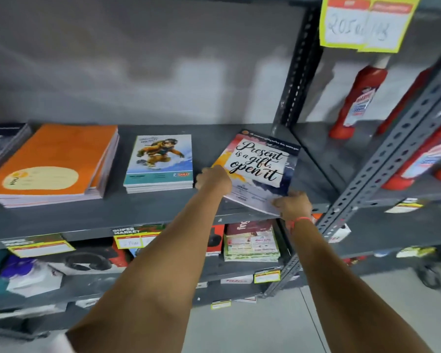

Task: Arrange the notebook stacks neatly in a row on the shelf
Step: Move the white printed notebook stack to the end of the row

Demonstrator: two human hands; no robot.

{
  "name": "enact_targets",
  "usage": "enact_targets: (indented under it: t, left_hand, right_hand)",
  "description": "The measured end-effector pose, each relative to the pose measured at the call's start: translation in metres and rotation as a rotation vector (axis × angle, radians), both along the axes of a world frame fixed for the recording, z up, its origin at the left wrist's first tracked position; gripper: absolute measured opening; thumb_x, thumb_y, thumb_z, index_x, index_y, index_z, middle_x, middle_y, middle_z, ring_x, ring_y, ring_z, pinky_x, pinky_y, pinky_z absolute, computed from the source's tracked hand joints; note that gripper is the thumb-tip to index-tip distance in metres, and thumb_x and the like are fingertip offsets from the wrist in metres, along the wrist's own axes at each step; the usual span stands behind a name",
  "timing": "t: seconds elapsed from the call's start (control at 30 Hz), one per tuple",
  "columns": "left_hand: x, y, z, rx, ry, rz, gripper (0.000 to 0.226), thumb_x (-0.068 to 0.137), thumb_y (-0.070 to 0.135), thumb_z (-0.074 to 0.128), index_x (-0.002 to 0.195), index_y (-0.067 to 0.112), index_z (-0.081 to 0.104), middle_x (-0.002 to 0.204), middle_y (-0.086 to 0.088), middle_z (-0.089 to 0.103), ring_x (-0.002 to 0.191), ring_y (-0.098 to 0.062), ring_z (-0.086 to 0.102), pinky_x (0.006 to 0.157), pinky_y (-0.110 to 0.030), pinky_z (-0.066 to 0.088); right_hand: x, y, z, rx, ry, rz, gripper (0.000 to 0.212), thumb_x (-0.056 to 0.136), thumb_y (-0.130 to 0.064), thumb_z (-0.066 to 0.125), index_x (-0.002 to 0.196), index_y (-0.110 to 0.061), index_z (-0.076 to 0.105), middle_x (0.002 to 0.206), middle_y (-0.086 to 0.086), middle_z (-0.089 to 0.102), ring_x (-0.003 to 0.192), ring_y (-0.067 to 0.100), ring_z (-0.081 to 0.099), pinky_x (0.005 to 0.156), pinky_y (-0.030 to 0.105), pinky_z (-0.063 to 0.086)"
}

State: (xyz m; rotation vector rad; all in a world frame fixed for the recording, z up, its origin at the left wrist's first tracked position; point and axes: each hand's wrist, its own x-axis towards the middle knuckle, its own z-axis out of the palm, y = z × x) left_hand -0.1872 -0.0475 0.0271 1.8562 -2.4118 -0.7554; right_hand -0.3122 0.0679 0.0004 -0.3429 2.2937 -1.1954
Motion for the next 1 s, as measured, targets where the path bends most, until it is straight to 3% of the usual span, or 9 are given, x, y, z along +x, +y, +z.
enact_targets:
  t: [0.03,0.13,0.23,0.37,0.53,0.63,0.77,0.87,1.0]
  left_hand:
    - [-0.002,-0.001,0.001,0.006,0.006,0.028,0.043,0.087,0.013,0.046,0.128,0.002,0.042,0.138,-0.021,0.041,0.125,-0.036,0.041,0.102,-0.044,0.038]
    - [-0.004,-0.004,0.004,0.023,0.061,0.139,0.043,0.086,0.011,0.047,0.128,0.003,0.043,0.137,-0.020,0.043,0.124,-0.035,0.041,0.100,-0.042,0.038]
    - [-0.004,-0.003,0.008,0.028,0.240,0.265,0.033,0.086,0.007,0.045,0.118,0.000,0.051,0.128,-0.021,0.054,0.118,-0.036,0.046,0.090,-0.039,0.043]
    - [-0.002,-0.002,0.027,0.029,0.495,0.310,0.029,0.086,0.004,0.042,0.110,-0.003,0.056,0.120,-0.024,0.060,0.108,-0.039,0.056,0.085,-0.039,0.050]
    - [0.031,-0.012,0.059,-0.061,0.657,0.304,0.024,0.080,0.001,0.040,0.089,-0.003,0.062,0.100,-0.023,0.066,0.097,-0.038,0.060,0.073,-0.037,0.049]
    - [0.079,-0.027,0.073,-0.121,0.714,0.353,0.024,0.079,0.001,0.041,0.060,0.013,0.052,0.071,-0.010,0.059,0.085,-0.033,0.056,0.069,-0.032,0.042]
    - [0.164,-0.044,0.087,-0.264,0.775,0.491,0.029,0.079,0.003,0.043,0.100,0.000,0.063,0.110,-0.019,0.067,0.106,-0.035,0.058,0.086,-0.034,0.047]
    - [0.247,-0.059,0.093,-0.331,0.715,0.542,0.030,0.081,0.000,0.041,0.104,-0.004,0.060,0.114,-0.022,0.065,0.109,-0.035,0.056,0.079,-0.030,0.043]
    - [0.370,-0.084,0.097,-0.370,0.693,0.702,0.033,0.083,0.000,0.041,0.104,0.002,0.065,0.119,-0.019,0.064,0.112,-0.034,0.056,0.094,-0.034,0.044]
  right_hand:
    - [-0.003,0.002,0.004,-0.074,-0.108,-0.024,0.009,0.076,-0.001,0.064,0.082,0.003,0.057,0.072,0.014,0.059,0.070,0.025,0.057,0.055,0.028,0.049]
    - [-0.018,0.007,0.012,-0.209,-0.415,-0.075,0.029,0.079,0.008,0.060,0.057,-0.006,0.047,0.025,-0.003,0.045,0.031,0.011,0.043,0.030,0.011,0.034]
    - [-0.027,0.012,0.021,-0.225,-0.492,-0.051,0.021,0.082,0.005,0.060,0.066,-0.006,0.052,0.047,0.004,0.065,0.044,0.016,0.057,0.030,0.012,0.040]
    - [-0.033,0.009,0.033,-0.220,-0.438,-0.071,0.014,0.083,0.003,0.060,0.074,-0.004,0.051,0.105,0.015,0.060,0.092,0.026,0.058,0.066,0.030,0.052]
    - [-0.013,-0.003,0.055,-0.272,-0.374,0.035,0.015,0.082,0.000,0.061,0.073,-0.010,0.056,0.071,0.004,0.050,0.062,0.015,0.047,0.052,0.023,0.035]
    - [0.023,-0.026,0.070,-0.375,-0.405,0.118,0.012,0.080,0.003,0.060,0.083,-0.009,0.059,0.079,0.006,0.056,0.068,0.015,0.050,0.051,0.021,0.038]
    - [0.092,-0.065,0.091,-0.482,-0.448,0.252,0.025,0.078,0.005,0.058,0.064,-0.014,0.051,0.051,0.001,0.064,0.051,0.010,0.058,0.033,0.010,0.038]
    - [0.167,-0.096,0.097,-0.470,-0.418,0.369,0.030,0.079,0.003,0.060,0.061,-0.017,0.046,0.054,0.009,0.055,0.047,0.013,0.048,0.031,0.009,0.029]
    - [0.287,-0.140,0.100,-0.471,-0.400,0.499,0.032,0.077,0.002,0.062,0.061,-0.018,0.044,0.047,0.004,0.048,0.049,0.014,0.039,0.044,0.017,0.026]
